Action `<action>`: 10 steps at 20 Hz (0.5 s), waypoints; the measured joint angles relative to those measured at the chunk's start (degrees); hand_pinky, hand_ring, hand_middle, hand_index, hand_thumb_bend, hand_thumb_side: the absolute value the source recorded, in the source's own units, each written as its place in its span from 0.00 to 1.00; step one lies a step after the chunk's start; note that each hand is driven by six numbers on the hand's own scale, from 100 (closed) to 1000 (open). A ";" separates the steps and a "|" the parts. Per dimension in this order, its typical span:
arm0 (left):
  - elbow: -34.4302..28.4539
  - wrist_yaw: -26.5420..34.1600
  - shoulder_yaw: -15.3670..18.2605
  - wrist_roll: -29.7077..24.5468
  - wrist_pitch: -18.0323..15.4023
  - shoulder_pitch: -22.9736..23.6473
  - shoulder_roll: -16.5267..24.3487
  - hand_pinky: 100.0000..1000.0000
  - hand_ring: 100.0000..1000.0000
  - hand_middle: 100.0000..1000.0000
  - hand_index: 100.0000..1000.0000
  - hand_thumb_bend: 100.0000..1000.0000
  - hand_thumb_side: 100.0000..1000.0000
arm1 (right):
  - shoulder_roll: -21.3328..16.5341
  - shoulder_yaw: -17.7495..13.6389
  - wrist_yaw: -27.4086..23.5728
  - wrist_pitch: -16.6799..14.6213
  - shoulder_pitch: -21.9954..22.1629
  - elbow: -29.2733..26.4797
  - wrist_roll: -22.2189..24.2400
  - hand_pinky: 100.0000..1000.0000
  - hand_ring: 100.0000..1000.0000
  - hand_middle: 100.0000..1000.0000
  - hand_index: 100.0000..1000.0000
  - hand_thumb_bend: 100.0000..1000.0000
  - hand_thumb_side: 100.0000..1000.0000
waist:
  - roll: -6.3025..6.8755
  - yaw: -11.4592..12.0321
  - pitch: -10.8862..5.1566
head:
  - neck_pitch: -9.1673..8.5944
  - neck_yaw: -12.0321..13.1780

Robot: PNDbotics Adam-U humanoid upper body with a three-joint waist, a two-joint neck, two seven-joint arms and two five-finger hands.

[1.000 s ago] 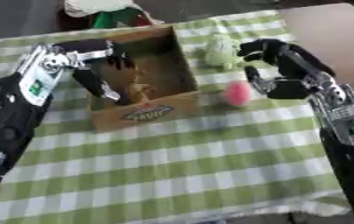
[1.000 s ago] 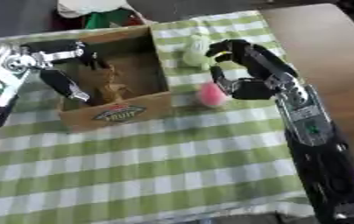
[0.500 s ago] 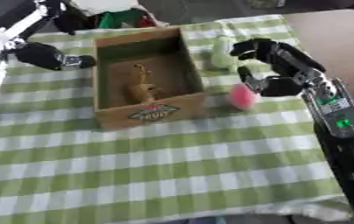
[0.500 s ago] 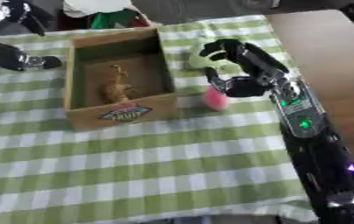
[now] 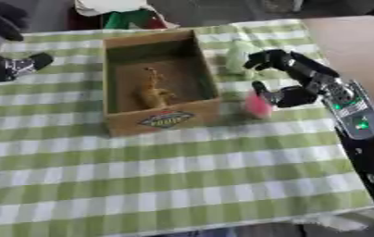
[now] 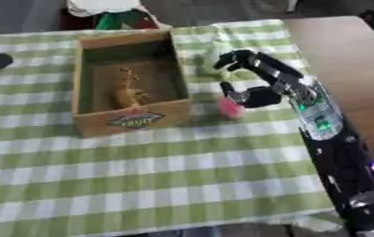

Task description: Pick up objects on the table and place them in the box.

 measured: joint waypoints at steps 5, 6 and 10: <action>-0.89 0.84 1.05 0.68 0.99 1.25 0.34 0.62 0.54 0.57 0.75 0.64 0.33 | -1.53 -0.69 2.07 -0.69 0.05 2.41 -1.06 0.83 0.97 0.76 0.78 0.00 0.12 | -0.27 -0.01 0.00 | 0.00 -0.37; -0.92 0.92 1.20 0.77 1.12 1.31 0.34 0.62 0.54 0.57 0.75 0.64 0.33 | -1.75 -0.80 2.44 -0.77 0.06 2.81 -1.20 0.83 0.97 0.76 0.78 0.00 0.12 | -0.30 -0.01 0.00 | 0.00 -0.39; -0.98 1.08 1.39 0.86 1.34 1.35 0.34 0.62 0.54 0.57 0.75 0.64 0.33 | -2.30 -0.81 3.66 -1.02 0.10 3.99 -1.40 0.83 0.97 0.76 0.78 0.00 0.12 | -0.29 0.00 0.00 | 0.00 -0.40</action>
